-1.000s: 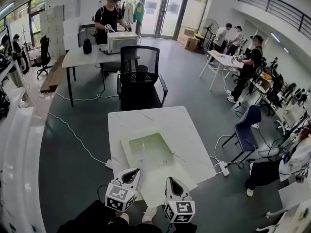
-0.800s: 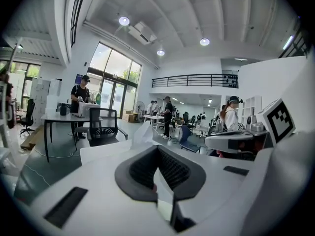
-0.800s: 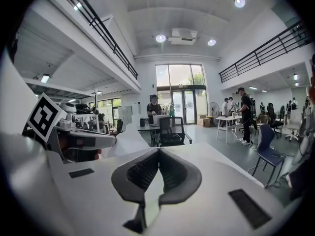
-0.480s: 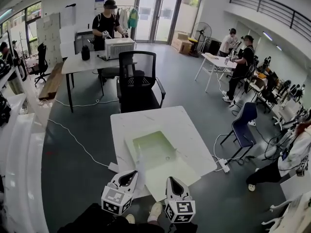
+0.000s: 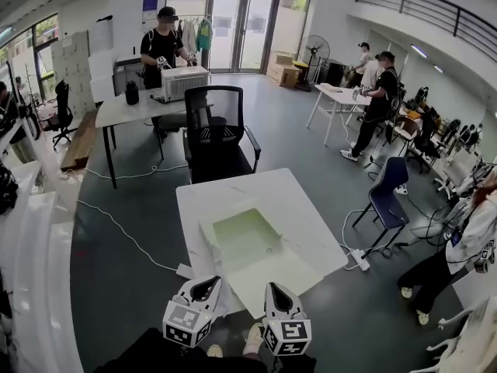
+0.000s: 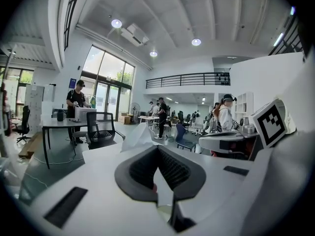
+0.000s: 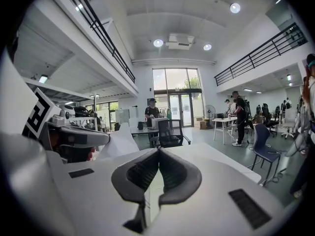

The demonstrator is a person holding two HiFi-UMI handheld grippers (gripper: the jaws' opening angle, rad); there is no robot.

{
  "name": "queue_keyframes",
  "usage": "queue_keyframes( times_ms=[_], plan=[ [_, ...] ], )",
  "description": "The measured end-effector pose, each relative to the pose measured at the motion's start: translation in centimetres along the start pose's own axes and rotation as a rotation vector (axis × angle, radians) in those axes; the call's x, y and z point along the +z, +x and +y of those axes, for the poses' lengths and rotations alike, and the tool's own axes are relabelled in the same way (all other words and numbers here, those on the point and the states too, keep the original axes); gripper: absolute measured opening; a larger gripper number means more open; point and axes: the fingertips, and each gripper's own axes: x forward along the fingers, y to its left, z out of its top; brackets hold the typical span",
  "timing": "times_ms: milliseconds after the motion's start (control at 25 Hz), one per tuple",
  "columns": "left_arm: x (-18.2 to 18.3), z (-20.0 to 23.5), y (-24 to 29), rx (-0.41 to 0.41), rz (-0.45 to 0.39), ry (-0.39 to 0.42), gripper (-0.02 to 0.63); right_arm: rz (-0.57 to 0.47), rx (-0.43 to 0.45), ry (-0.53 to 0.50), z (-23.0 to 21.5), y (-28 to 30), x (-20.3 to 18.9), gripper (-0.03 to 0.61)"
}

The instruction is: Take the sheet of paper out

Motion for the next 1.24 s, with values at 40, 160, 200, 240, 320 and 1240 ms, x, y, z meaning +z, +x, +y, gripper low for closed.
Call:
queue_keyframes(
  times_ms=[40,160,200,240,320,1240],
  plan=[
    [0.0,-0.2,0.0,-0.002,0.000,0.001,0.023,0.001,0.000,0.001,-0.1,-0.1,0.0,0.017],
    [0.0,-0.5,0.2,-0.004,0.004,0.002,0.023,0.006,0.008,0.002,-0.2,-0.2,-0.2,0.017],
    [-0.1,-0.6,0.2,-0.004,0.006,0.001,0.023,0.004,0.014,0.002,-0.3,-0.2,-0.2,0.017],
    [-0.1,-0.6,0.2,-0.004,0.008,0.001,0.023,0.001,0.017,0.001,-0.3,-0.3,-0.1,0.017],
    [-0.1,-0.7,0.2,-0.005,0.010,0.000,0.023,-0.003,0.017,-0.003,-0.3,-0.4,0.0,0.016],
    [-0.7,-1.6,1.4,-0.009,0.020,0.015,0.023,0.002,0.014,0.009,-1.6,-0.1,-1.0,0.017]
  ],
)
